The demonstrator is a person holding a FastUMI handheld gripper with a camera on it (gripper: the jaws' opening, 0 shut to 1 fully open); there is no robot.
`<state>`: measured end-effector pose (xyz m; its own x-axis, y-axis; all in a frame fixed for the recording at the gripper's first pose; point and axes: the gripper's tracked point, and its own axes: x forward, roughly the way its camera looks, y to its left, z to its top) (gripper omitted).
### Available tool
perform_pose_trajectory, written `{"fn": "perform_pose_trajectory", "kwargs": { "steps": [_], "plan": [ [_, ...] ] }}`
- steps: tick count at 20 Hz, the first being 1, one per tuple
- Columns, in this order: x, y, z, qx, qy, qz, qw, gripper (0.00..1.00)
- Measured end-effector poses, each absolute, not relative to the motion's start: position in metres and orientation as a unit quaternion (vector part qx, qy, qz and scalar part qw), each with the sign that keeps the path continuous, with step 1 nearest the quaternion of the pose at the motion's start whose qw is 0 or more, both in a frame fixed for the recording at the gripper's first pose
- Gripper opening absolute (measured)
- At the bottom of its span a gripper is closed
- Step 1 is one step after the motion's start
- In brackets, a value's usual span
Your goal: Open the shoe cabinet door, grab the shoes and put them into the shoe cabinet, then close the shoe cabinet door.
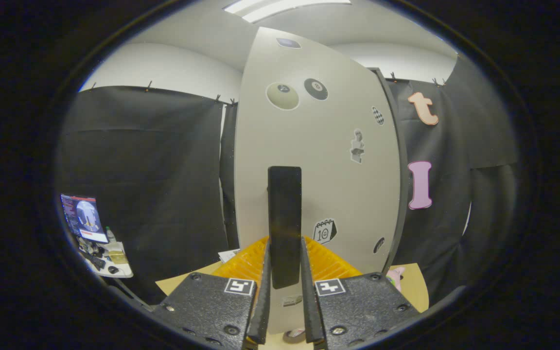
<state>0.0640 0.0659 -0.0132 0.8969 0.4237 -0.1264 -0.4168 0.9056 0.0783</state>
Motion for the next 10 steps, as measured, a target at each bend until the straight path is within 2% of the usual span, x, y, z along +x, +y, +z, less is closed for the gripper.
{"fn": "perform_pose_trajectory", "kwargs": {
  "steps": [10],
  "plan": [
    [0.036, 0.025, -0.021, 0.017, 0.062, 0.158, 0.985, 0.32]
  ]
}}
